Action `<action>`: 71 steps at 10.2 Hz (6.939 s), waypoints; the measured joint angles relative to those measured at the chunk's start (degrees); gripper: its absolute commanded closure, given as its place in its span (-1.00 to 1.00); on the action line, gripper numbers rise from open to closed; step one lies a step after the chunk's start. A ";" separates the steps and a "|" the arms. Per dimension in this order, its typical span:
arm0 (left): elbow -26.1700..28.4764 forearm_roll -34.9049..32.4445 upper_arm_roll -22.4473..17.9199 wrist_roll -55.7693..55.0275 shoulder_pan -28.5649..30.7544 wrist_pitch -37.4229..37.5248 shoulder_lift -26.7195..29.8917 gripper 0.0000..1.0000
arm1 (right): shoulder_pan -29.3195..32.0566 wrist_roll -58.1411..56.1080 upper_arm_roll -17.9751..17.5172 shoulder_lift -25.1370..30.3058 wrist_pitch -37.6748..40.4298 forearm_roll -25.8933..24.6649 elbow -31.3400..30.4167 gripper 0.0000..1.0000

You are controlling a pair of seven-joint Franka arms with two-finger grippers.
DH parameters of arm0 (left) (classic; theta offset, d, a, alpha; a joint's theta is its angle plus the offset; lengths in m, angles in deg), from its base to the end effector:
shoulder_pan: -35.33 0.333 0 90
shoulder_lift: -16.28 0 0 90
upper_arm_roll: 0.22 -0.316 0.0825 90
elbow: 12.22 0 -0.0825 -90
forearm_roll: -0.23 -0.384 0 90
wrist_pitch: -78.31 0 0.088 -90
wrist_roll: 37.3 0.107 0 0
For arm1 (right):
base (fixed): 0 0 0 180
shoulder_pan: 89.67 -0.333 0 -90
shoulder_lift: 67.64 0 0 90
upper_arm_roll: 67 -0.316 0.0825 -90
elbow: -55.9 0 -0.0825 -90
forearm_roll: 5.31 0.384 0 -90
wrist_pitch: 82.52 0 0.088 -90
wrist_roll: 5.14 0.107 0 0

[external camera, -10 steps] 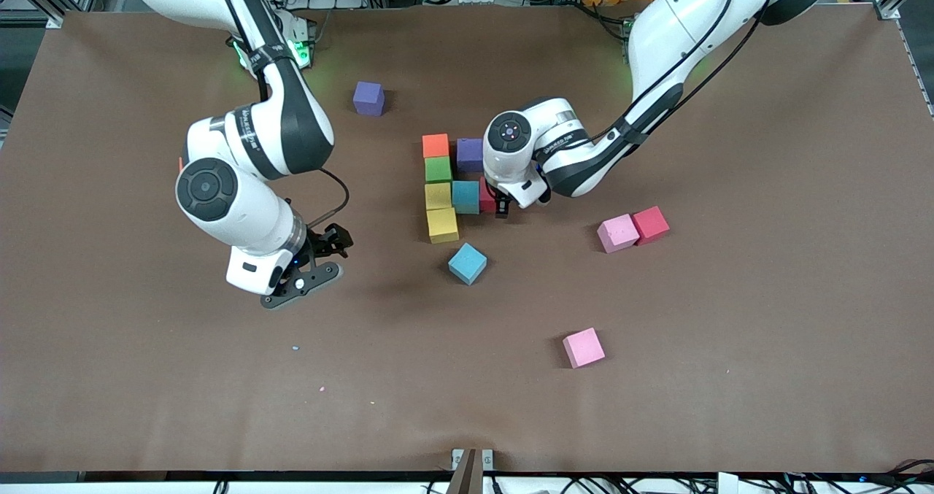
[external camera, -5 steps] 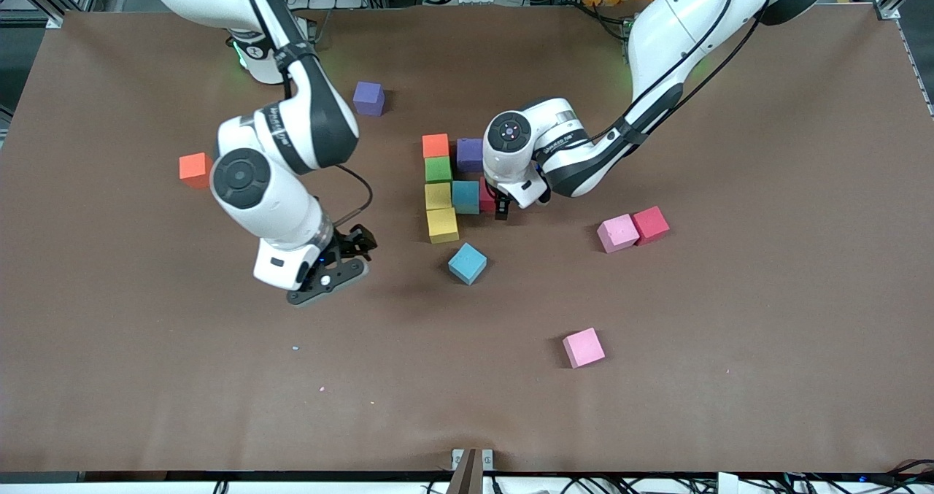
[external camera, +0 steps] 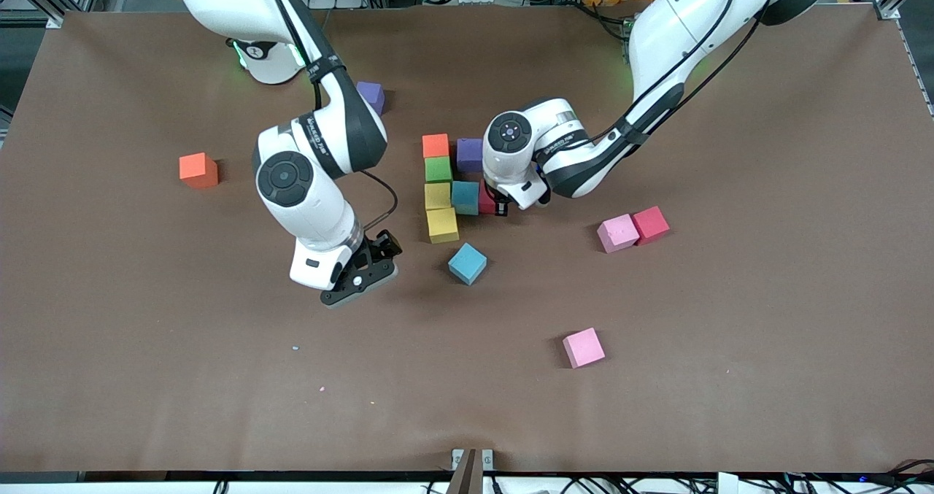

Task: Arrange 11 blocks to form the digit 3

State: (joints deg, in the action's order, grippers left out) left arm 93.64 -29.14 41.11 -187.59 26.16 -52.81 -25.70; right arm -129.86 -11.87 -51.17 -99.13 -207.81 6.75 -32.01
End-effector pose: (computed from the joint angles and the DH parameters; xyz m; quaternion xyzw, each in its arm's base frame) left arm 0.4290 -0.4624 0.2004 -0.7322 -0.6788 0.0420 0.0360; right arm 0.6290 0.3274 0.3568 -0.9693 -0.2369 -0.0593 0.0288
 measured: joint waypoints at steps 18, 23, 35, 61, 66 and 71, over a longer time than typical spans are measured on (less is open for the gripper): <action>-7.35 7.31 9.37 26.53 20.54 15.74 9.75 -1.00 | -10.86 16.08 -1.60 -9.05 -19.11 0.00 -2.60 -1.00; -8.45 7.40 8.08 45.39 27.78 16.96 8.00 -1.00 | -13.30 16.36 -1.53 -11.57 -21.36 -5.47 -2.65 -1.00; -12.15 3.86 -2.53 24.29 18.48 16.52 2.31 -1.00 | -13.60 16.53 -2.11 -13.30 -22.34 -5.89 0.08 -1.00; 16.65 2.99 1.91 18.57 30.64 -6.87 11.19 -0.64 | -9.90 26.88 1.39 -11.59 -18.94 0.50 -1.27 1.00; 16.46 1.94 2.01 18.57 30.57 -7.48 10.45 0.08 | -14.96 36.05 1.19 -10.68 -18.97 0.50 -2.79 1.00; 13.63 1.61 2.11 18.69 30.22 -8.11 10.45 0.07 | -14.94 36.25 1.71 -10.68 -20.40 -0.13 -5.11 1.00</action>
State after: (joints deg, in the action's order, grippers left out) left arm 107.27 -27.53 43.22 -168.90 56.38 -60.91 -15.25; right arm -144.80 24.39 -49.46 -109.81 -228.21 6.62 -37.12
